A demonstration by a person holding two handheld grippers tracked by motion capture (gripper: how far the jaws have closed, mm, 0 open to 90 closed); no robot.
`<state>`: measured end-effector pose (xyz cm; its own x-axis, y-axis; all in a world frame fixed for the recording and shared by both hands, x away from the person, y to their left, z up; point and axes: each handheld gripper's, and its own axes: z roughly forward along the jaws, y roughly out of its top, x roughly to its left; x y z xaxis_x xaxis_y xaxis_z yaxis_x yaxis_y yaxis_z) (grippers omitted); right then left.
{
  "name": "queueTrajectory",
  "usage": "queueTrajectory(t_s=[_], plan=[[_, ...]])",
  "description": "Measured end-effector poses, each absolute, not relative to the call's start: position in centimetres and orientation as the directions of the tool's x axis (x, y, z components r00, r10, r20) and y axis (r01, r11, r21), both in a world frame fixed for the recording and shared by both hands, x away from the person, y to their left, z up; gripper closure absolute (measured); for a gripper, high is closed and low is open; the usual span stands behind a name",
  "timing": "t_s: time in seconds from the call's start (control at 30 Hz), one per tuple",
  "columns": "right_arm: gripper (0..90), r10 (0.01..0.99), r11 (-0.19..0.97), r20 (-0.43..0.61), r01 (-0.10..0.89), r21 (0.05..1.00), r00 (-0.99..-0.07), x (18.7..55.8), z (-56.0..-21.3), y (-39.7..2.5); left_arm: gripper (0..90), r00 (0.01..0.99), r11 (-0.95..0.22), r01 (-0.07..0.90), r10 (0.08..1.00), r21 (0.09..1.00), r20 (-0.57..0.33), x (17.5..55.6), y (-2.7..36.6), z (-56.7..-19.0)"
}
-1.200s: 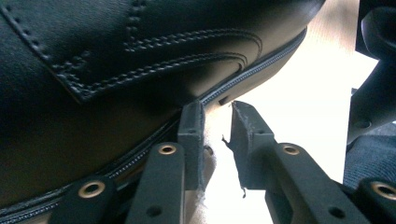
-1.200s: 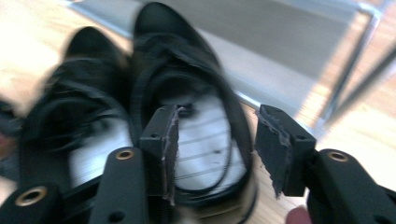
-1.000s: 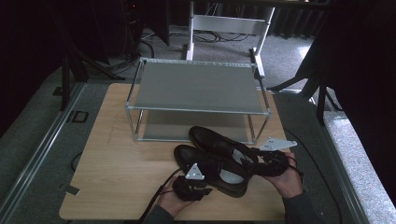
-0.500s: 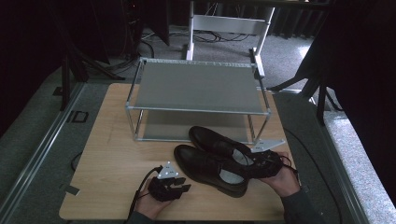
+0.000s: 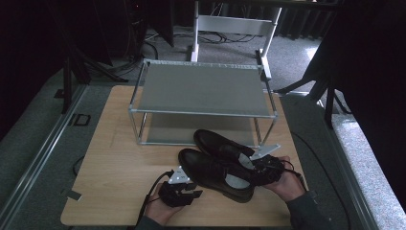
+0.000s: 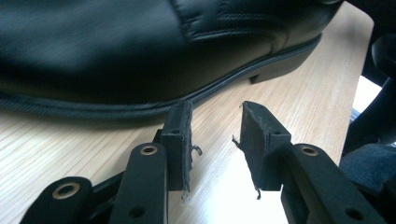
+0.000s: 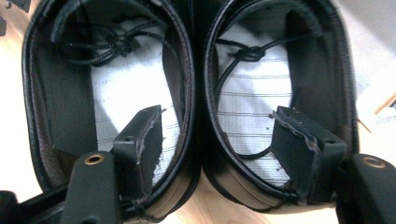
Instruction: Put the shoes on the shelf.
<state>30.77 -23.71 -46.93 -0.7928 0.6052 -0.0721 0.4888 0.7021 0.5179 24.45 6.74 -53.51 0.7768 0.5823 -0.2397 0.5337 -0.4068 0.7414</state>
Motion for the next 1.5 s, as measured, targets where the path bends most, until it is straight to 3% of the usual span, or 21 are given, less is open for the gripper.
queueTrajectory(t_s=[0.3, 0.6, 1.5], plan=[[53.7, 0.618, 0.727, -0.033, 0.555, 0.405, -0.786, 31.8, -47.9, -22.3, 64.0, 0.806, -0.43, 0.508, 0.542, 0.746, -0.237, 24.8, 4.6, -53.4], [75.5, 0.612, 0.725, 0.02, 0.572, 0.384, -0.79, 32.2, -47.9, -21.9, 64.0, 0.804, -0.427, 0.51, 0.544, 0.747, -0.237, 24.7, 4.6, -53.4], [80.2, 0.656, 0.627, 0.083, 0.602, 0.494, -0.75, 31.9, -47.1, -22.2, 63.9, 0.78, -0.379, 0.52, 0.576, 0.765, -0.245, 24.4, 6.3, -52.9]])
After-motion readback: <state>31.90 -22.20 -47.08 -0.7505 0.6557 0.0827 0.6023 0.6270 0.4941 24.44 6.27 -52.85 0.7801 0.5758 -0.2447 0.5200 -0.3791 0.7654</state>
